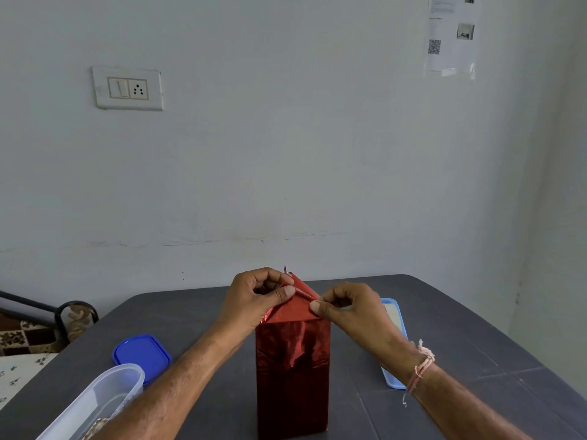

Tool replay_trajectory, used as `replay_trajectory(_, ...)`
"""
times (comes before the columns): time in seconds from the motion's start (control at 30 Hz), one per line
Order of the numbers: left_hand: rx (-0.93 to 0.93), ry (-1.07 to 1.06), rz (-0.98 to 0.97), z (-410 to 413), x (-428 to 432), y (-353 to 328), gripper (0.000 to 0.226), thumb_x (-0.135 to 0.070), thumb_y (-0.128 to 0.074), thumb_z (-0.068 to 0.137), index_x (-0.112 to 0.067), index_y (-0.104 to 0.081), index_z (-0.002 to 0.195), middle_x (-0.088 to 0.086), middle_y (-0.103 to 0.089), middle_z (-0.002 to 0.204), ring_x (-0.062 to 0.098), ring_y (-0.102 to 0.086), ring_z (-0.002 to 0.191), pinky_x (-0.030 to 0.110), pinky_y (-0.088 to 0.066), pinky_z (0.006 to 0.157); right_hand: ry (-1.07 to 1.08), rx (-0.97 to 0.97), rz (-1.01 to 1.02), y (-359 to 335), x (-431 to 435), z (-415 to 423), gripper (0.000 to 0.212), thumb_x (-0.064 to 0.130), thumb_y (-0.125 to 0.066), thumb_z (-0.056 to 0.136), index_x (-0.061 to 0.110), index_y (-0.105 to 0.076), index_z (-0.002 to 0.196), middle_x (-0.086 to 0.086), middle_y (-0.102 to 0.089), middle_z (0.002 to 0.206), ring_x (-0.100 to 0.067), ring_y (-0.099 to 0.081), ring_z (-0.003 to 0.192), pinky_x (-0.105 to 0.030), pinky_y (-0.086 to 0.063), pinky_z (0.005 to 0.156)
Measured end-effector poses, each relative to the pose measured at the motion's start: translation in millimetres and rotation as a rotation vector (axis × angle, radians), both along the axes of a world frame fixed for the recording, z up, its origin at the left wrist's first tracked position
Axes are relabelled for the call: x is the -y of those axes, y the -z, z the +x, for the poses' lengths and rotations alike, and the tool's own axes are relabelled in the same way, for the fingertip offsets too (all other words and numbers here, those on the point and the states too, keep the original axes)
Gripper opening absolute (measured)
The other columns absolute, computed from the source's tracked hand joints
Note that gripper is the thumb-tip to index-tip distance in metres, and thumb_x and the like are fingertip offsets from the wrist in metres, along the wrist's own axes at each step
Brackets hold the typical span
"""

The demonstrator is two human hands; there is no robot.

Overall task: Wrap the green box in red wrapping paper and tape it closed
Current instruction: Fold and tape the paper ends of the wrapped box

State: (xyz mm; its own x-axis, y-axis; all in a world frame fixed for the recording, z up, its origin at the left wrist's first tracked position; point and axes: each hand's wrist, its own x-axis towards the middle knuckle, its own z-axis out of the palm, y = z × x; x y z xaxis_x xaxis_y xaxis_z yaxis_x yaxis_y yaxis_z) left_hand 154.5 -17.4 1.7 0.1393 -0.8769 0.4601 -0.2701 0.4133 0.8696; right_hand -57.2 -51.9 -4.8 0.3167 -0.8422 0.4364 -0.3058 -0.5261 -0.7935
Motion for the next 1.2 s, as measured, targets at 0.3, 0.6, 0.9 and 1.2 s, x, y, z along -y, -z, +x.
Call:
replay_trajectory(0.3, -0.024, 0.053, 0.065, 1.8, 3.1, 1.9, 0.020, -0.019, -0.081, 0.086, -0.022, -0.081, 0.106, 0.004, -0.073, 0.087, 0.013, -0.068, 0.082, 0.019, -0.056, 0.079, 0.002, -0.004, 0.048, 1.8, 1.8, 4.7, 0.016, 0.030, -0.077, 0.089, 0.019, -0.078, 0.078, 0.003, -0.076, 0.075, -0.010, -0.070, 0.071, -0.018, -0.054, 0.066)
replay_trajectory(0.6, -0.029, 0.110, 0.134, 0.5, 1.8, -13.7, 0.021, -0.008, -0.080, 0.086, -0.015, -0.079, 0.106, 0.009, -0.079, 0.098, 0.025, -0.076, 0.097, 0.031, -0.062, 0.087, -0.020, 0.014, 0.109, 0.0, 0.8, 7.5, 0.016, 0.029, -0.075, 0.091, 0.019, -0.079, 0.080, 0.001, -0.076, 0.077, -0.015, -0.072, 0.076, -0.028, -0.059, 0.073)
replay_trajectory(0.9, -0.018, -0.034, 0.045, 2.6, -0.1, -12.9, 0.039, -0.034, -0.080, 0.086, -0.028, -0.068, 0.122, -0.007, -0.073, 0.119, 0.010, -0.071, 0.106, 0.032, -0.057, 0.096, -0.018, 0.070, 0.127, -3.8, 3.9, 12.2, 0.007, 0.022, -0.078, 0.089, 0.019, -0.081, 0.083, -0.002, -0.078, 0.080, -0.022, -0.074, 0.085, -0.030, -0.059, 0.081)
replay_trajectory(1.2, 0.156, -0.173, 0.110, 24.6, -25.9, 19.4, 0.035, -0.054, -0.083, 0.073, -0.023, -0.073, 0.085, -0.010, -0.075, 0.102, 0.004, -0.064, 0.108, 0.033, -0.048, 0.094, 0.005, 0.116, 0.142, -1.6, 2.7, 12.8, 0.006, 0.019, -0.081, 0.086, 0.016, -0.077, 0.083, -0.003, -0.076, 0.077, -0.006, -0.070, 0.070, -0.014, -0.052, 0.067)
